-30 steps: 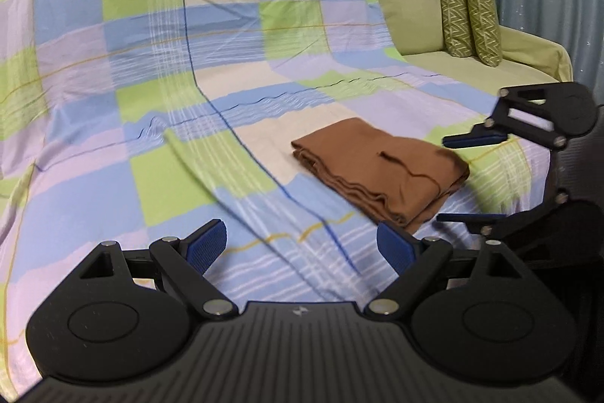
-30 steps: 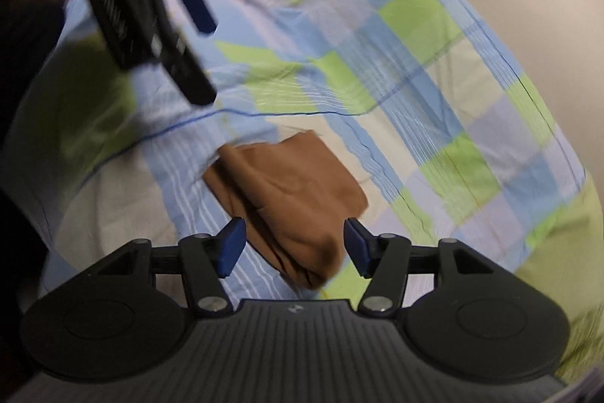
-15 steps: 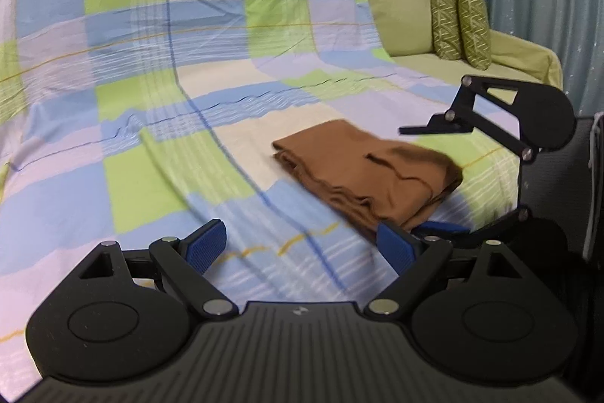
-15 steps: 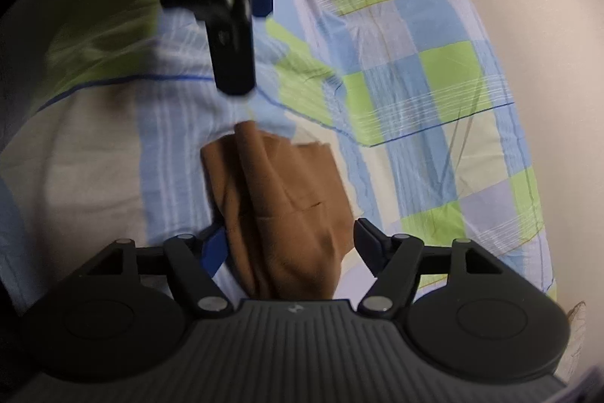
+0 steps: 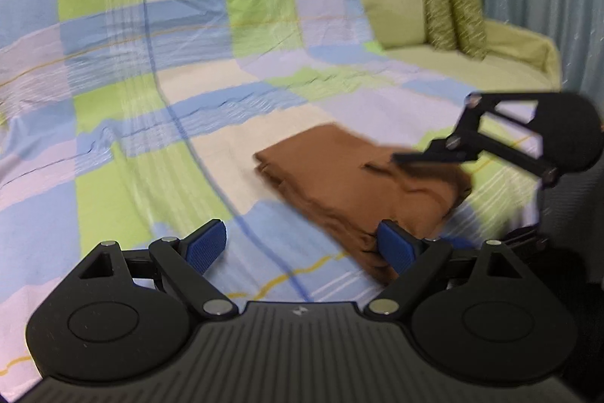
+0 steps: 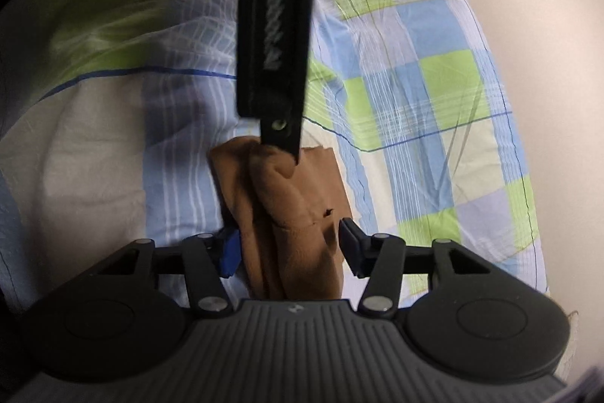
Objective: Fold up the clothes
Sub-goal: 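Lift the brown cloth with the right gripper while the left gripper grasps it too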
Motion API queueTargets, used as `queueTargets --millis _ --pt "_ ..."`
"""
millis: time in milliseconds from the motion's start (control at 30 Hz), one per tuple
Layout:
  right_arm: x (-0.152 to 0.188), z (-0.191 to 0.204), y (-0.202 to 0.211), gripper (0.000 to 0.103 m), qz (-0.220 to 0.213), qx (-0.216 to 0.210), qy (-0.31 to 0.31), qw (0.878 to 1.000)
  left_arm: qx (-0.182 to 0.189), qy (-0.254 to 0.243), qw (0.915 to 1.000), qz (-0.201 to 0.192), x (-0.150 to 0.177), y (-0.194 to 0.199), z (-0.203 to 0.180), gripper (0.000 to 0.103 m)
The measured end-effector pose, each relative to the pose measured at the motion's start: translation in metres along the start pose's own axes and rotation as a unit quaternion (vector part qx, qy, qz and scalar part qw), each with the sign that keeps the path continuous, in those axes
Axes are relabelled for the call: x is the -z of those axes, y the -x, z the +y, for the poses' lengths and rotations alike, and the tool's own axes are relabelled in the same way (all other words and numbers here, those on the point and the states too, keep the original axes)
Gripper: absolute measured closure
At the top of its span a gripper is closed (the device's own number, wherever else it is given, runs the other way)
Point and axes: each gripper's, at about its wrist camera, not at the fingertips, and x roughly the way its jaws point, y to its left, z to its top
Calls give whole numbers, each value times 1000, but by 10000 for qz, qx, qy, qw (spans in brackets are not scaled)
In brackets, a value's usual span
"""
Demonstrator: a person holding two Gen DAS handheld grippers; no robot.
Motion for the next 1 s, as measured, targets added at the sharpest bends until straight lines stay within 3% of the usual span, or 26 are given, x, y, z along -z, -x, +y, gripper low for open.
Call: queueTargets --millis 133,267,633,867,1000 --pt "1 0 -1 63 9 -80 28 10000 -199 4 9998 20 -4 5 4 14" --pt "1 4 -3 64 42 -12 20 10000 -4 268 9986 -452 -12 20 5 14" --pt "-2 10 -7 65 179 -41 380 9991 240 218 9995 -55 -5 -14 -3 13" --pt "1 -1 -10 76 152 -379 286 9988 366 428 9984 -46 -8 -15 4 13" --pt "-3 -20 -2 81 121 -424 209 9988 319 486 9970 -507 -14 20 9 13"
